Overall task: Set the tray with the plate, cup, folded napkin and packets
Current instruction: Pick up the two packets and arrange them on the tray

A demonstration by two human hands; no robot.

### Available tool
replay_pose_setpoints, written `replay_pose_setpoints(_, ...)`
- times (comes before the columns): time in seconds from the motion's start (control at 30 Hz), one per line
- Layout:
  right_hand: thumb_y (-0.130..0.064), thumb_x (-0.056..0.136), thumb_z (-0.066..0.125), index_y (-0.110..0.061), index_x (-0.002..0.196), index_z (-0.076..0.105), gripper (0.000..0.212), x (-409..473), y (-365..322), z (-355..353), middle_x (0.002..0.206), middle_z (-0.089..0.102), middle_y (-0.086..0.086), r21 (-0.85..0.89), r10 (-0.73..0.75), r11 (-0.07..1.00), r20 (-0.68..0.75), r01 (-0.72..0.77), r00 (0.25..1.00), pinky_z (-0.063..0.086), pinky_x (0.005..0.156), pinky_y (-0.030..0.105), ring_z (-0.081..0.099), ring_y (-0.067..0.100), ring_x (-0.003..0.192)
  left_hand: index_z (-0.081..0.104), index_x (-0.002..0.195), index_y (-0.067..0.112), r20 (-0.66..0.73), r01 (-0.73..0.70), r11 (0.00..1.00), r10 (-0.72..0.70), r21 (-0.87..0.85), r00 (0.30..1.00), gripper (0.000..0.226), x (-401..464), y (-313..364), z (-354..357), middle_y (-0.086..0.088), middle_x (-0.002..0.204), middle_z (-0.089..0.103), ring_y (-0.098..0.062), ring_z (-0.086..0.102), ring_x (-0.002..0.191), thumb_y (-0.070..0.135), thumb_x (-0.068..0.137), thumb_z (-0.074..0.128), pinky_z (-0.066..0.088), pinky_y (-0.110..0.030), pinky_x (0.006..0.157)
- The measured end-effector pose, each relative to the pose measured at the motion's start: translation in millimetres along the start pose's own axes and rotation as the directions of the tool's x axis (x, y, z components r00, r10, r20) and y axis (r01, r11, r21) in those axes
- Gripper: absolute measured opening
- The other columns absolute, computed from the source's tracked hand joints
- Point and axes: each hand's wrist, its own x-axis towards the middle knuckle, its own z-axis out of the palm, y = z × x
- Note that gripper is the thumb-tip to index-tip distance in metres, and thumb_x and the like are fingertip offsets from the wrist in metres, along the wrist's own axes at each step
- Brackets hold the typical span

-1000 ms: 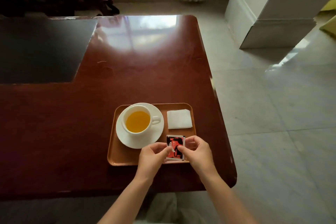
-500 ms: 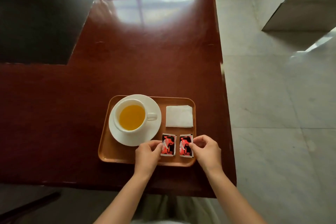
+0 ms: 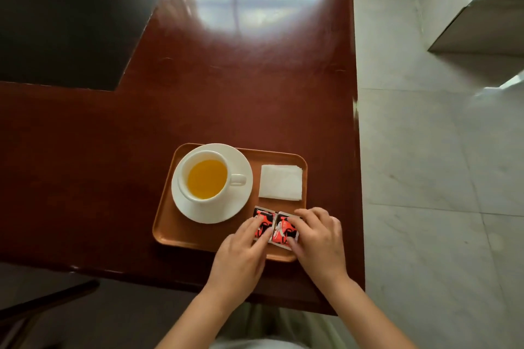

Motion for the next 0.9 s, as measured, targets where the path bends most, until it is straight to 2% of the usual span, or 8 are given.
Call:
replay_pose_setpoints(0.1,-0.027,0.061,0.083,-0.024,0.096,0.07,0.038,-1.0,-1.1,5.9,0.103,0.071,-0.005,-0.087,-0.084,0.992,0.058,0.089,0.995,0.047,0.082,0.046,0.062,0.024,0.102,0.036,0.142,0.022,0.134,0.041,0.999,-0.044,0.023,0.99,0.048,-3.3,-5.5,6.6,-0.006,0.155,0.024,-0.018,0.019,0.144,0.02,0.095,0.044,0.036,-0.034,0.106)
replay_pose_setpoints(0.23,-0.026,0.06,0.084,-0.024,0.092,0.07,0.036,2.2,-1.5,5.1,0.1,0.072,-0.005,-0.099,-0.09,0.99,0.065,0.096,0.994,0.042,0.088,0.048,0.063,0.024,0.102,0.028,0.145,0.024,0.156,0.039,0.998,-0.047,0.053,0.987,0.05,-1.4,-7.8,7.3,-0.004,0.157,0.018,-0.017,0.011,0.145,0.02,0.096,0.038,0.029,-0.032,0.109)
replay_pose_setpoints(0.37,-0.026,0.062,0.083,-0.022,0.093,0.071,0.034,7.8,-5.1,-1.7,0.101,0.072,-0.003,-0.073,-0.093,0.993,0.059,0.097,0.994,0.043,0.089,0.051,0.063,0.024,0.101,0.039,0.14,0.018,0.04,-0.014,1.0,0.014,-0.003,0.999,0.049,-1.0,-6.2,-2.0,-0.008,0.15,0.035,-0.021,0.028,0.14,0.015,0.092,0.048,0.035,-0.033,0.107)
replay_pose_setpoints(0.43,-0.026,0.066,0.081,-0.021,0.093,0.07,0.029,13.8,-8.3,-6.1,0.1,0.071,-0.003,-0.033,-0.089,0.995,0.032,0.09,0.995,0.042,0.09,0.051,0.062,0.023,0.1,0.054,0.129,0.014,-0.087,-0.028,0.996,0.02,-0.088,0.996,0.042,0.1,-9.4,-13.3,-0.007,0.133,0.056,-0.02,0.051,0.125,0.011,0.087,0.057,0.046,-0.031,0.098)
replay_pose_setpoints(0.5,-0.024,0.067,0.081,-0.02,0.091,0.07,0.027,22.4,-13.6,-10.8,0.096,0.07,-0.002,0.006,-0.094,0.996,-0.003,0.094,0.996,0.043,0.088,0.05,0.063,0.023,0.096,0.061,0.119,0.013,-0.219,0.014,0.98,-0.057,-0.196,0.974,0.033,1.2,-16.0,-27.6,-0.003,0.115,0.067,-0.013,0.062,0.106,0.011,0.086,0.061,0.05,-0.023,0.091)
replay_pose_setpoints(0.57,-0.022,0.068,0.08,-0.019,0.09,0.07,0.023,32.9,-20.6,-16.0,0.093,0.07,-0.001,0.044,-0.087,0.995,-0.024,0.088,0.996,0.043,0.087,0.048,0.063,0.023,0.093,0.064,0.113,0.012,-0.318,0.077,0.957,-0.168,-0.28,0.933,0.028,2.4,-24.8,-42.1,-0.002,0.107,0.071,-0.011,0.065,0.098,0.009,0.086,0.062,0.049,-0.018,0.086)
replay_pose_setpoints(0.63,-0.02,0.073,0.076,-0.017,0.092,0.07,0.021,43.2,-27.9,-21.5,0.095,0.071,0.001,0.093,-0.074,0.993,-0.033,0.077,0.997,0.043,0.087,0.046,0.062,0.024,0.095,0.066,0.109,0.01,-0.377,0.131,0.94,-0.25,-0.314,0.892,0.024,3.5,-36.3,-55.5,-0.004,0.103,0.072,-0.014,0.067,0.095,0.007,0.085,0.064,0.052,-0.022,0.081)
replay_pose_setpoints(0.9,-0.014,0.083,0.064,-0.017,0.114,0.06,0.031,76.6,-47.9,-26.5,0.112,0.063,0.002,0.474,0.033,0.878,0.076,-0.065,0.997,0.045,0.069,0.022,0.058,0.011,0.088,0.065,0.111,0.012,-0.419,0.264,0.905,-0.393,-0.333,0.818,0.024,5.1,-95.2,-100.4,-0.005,0.1,0.071,-0.015,0.064,0.086,0.009,0.089,0.057,0.057,-0.035,0.075)
